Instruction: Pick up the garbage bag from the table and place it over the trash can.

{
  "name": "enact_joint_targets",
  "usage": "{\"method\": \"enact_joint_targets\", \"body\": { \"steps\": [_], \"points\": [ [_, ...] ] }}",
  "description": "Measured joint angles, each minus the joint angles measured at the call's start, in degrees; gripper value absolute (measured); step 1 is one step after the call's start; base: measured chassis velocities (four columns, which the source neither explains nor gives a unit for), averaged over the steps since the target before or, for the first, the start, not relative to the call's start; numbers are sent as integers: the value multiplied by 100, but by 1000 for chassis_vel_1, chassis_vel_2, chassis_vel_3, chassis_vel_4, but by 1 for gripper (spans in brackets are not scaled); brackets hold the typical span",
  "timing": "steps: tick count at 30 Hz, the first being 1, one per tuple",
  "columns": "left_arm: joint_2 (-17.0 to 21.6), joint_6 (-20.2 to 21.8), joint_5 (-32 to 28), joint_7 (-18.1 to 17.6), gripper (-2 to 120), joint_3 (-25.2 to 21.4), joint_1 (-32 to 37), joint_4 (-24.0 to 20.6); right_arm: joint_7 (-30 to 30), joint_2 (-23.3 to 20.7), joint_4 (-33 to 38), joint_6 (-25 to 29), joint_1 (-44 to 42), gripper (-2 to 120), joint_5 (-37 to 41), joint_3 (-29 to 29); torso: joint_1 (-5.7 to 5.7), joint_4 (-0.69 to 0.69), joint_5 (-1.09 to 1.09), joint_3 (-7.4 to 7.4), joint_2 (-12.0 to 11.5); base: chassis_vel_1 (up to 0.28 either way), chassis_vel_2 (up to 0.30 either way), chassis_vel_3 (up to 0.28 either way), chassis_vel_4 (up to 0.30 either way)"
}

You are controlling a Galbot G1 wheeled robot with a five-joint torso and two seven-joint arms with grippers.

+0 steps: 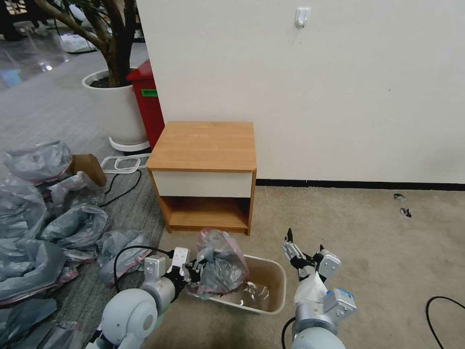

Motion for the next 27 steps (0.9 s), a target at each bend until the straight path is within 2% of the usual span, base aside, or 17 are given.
{"method": "enact_joint_targets", "body": {
  "steps": [5,7,8,10,11,12,13,15,17,18,21,25,27],
  "points": [
    [-46,-265,186,-7,10,-55,142,-238,-285,-4,74,51,15,100,-5,-44,0,0,0,0,0,0,0,0,0],
    [-86,-838,532,69,10,-95,300,-353,-1148,-104,286,74,-31,100,126,-52,0,1,2,0,0,0,0,0,0],
    [-86,-838,532,69,10,-95,300,-353,-1148,-104,286,74,-31,100,126,-52,0,1,2,0,0,0,0,0,0],
    [-90,-1425,848,136,10,-108,399,-334,-1974,-246,517,-146,-116,100,255,-7,0,1,1,0,0,0,0,0,0],
    [-90,-1528,905,146,10,-110,419,-326,-2219,-308,596,-254,-139,100,331,1,0,0,2,0,0,0,0,0,0],
    [-94,-1809,1019,165,10,-118,469,-306,-2684,-441,741,-533,-181,100,533,17,0,1,2,0,0,0,0,0,0],
    [-94,-1809,1019,165,10,-118,469,-306,-2684,-441,741,-533,-181,100,533,17,0,1,2,0,0,0,0,0,0],
    [-101,-2077,1062,182,10,-131,516,-301,-3334,-689,908,-1150,-224,100,861,72,0,1,1,0,0,0,0,0,0],
    [-113,-2181,1062,194,10,-133,540,-305,-3708,-889,932,-1704,-175,100,917,143,0,1,1,0,0,0,0,0,0],
    [-113,-2181,1062,194,10,-133,540,-305,-3708,-889,932,-1704,-175,100,917,143,0,1,1,0,0,0,0,0,0],
    [-140,-2244,1060,197,10,-140,561,-330,-3815,-1006,933,-2327,-32,100,892,190,0,1,1,0,0,0,0,0,0],
    [-144,-2299,1053,197,10,-149,589,-365,-3814,-1031,841,-2593,148,100,1005,200,0,1,2,0,0,0,0,0,0],
    [-136,-2332,1035,213,10,-148,607,-391,-3729,-1018,637,-2662,378,100,1324,177,0,1,2,0,0,0,0,0,0]
  ]
}}
